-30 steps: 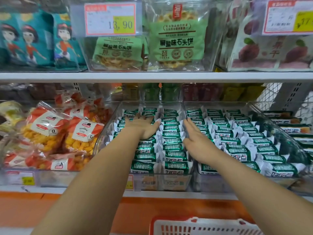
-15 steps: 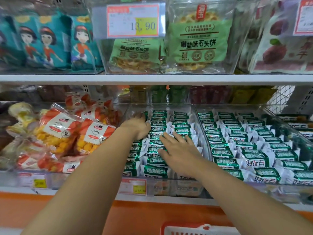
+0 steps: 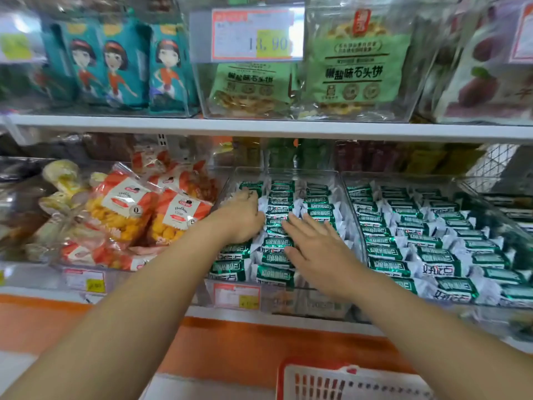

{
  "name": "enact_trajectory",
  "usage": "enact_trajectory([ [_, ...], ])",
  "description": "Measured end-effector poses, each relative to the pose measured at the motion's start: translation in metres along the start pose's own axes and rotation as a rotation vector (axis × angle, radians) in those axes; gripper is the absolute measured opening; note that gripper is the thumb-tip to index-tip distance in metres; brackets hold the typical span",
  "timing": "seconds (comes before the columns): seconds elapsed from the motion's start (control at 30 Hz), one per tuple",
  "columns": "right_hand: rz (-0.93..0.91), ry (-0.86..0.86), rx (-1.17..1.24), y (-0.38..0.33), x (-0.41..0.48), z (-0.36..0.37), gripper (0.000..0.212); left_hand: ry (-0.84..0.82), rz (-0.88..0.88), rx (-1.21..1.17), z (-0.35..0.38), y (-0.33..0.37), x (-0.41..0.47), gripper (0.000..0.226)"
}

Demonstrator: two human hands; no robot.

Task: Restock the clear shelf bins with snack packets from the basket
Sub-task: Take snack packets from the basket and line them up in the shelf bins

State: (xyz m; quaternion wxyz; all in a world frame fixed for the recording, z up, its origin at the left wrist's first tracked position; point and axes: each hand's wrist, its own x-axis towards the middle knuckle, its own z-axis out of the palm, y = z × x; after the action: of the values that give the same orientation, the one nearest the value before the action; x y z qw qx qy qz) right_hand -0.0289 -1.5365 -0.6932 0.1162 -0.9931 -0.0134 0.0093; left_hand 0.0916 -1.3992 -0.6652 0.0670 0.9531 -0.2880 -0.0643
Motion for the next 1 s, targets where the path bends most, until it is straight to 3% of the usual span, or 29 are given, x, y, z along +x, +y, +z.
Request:
enact_trajectory([
  [0.17,-0.067,-0.057,-0.106,-0.027,-0.040,0.014,0.053,0.005,0.066,0.087,0.029,-0.002,-0.088,0.058],
  [0.37,-0.069,-0.065,-0.186,-0.033,-0.039,0.027,0.054,0.027,0.020,0.288,0.060,-0.005,-0.110,0.067],
  [0.53,-0.063,-0.087,-0.217,-0.033,-0.034,0.024,0.056,0.034,0.043,0.359,0.062,-0.011,-0.109,0.095],
  [0.6,-0.093,-0.038,-0.183,-0.033,-0.044,0.017,0.056,0.045,0.013,0.345,0.056,-0.004,-0.113,0.091],
  [0.7,-0.123,0.166,-0.111,-0.016,-0.076,0.003,0.057,0.165,0.064,0.299,0.049,0.024,-0.125,0.093],
  [0.77,-0.026,0.259,-0.084,0.010,-0.100,-0.003,0.055,0.306,0.203,0.275,0.052,0.055,-0.129,0.085],
  [0.87,0.217,0.259,-0.076,0.062,-0.129,-0.008,0.057,0.410,0.351,0.241,0.059,0.112,-0.127,0.070],
  [0.93,0.319,0.233,-0.101,0.092,-0.143,-0.010,0.061,0.367,0.398,0.235,0.061,0.149,-0.120,0.065],
  [1.0,0.378,0.157,-0.118,0.114,-0.151,-0.011,0.065,0.211,0.378,0.294,0.067,0.179,-0.108,0.066],
])
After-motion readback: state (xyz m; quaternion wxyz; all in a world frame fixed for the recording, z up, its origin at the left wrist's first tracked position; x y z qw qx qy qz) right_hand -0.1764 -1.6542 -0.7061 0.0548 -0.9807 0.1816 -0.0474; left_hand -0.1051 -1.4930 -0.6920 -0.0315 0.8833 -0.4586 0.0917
